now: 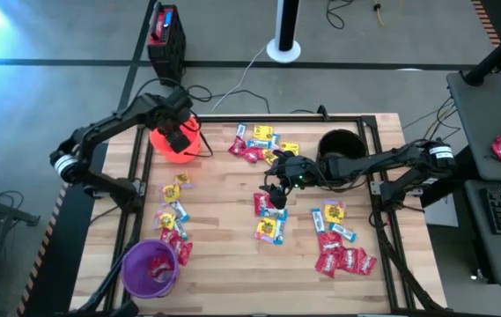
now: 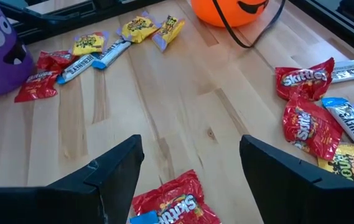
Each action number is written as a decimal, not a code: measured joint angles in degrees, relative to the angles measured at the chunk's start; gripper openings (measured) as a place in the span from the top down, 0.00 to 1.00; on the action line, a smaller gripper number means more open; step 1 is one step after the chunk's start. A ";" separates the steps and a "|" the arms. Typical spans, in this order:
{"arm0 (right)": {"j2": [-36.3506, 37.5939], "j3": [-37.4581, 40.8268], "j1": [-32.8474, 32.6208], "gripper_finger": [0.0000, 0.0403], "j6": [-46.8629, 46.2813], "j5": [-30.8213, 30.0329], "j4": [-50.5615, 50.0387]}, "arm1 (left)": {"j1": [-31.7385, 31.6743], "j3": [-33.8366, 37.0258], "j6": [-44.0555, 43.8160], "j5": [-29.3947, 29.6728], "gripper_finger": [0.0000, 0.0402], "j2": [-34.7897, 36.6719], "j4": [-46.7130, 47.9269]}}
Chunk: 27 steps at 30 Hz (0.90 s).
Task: Sort candy by brand, put in halloween buckets
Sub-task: Put the white chocolate bar into the orange bucket
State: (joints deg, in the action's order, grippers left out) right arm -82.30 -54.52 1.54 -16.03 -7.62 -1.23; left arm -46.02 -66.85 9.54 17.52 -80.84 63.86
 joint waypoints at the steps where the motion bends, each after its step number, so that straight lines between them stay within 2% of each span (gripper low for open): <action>1: 0.00 0.00 0.00 0.36 0.00 0.00 0.00 | 0.00 0.00 0.00 0.00 0.69 0.28 -0.37; 9: 0.00 0.00 0.00 0.36 0.00 0.00 0.00 | 0.11 0.02 0.42 0.07 0.54 2.49 -1.44; 17: 0.00 0.09 -0.01 0.37 0.10 0.04 -0.25 | 2.08 -1.82 -7.57 0.04 0.51 7.92 -1.49; 21: 0.00 0.09 -0.15 0.38 0.11 0.33 -0.28 | 7.59 -1.70 -11.57 0.02 0.51 13.44 -2.83; 27: 0.00 0.11 -0.36 0.39 -0.36 3.78 0.22 | 21.53 0.40 -14.79 1.02 0.51 21.51 -11.33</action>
State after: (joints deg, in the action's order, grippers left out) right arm -82.30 -54.41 1.18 -16.40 -3.84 -1.02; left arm -24.49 -66.45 -5.25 18.54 -59.33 52.53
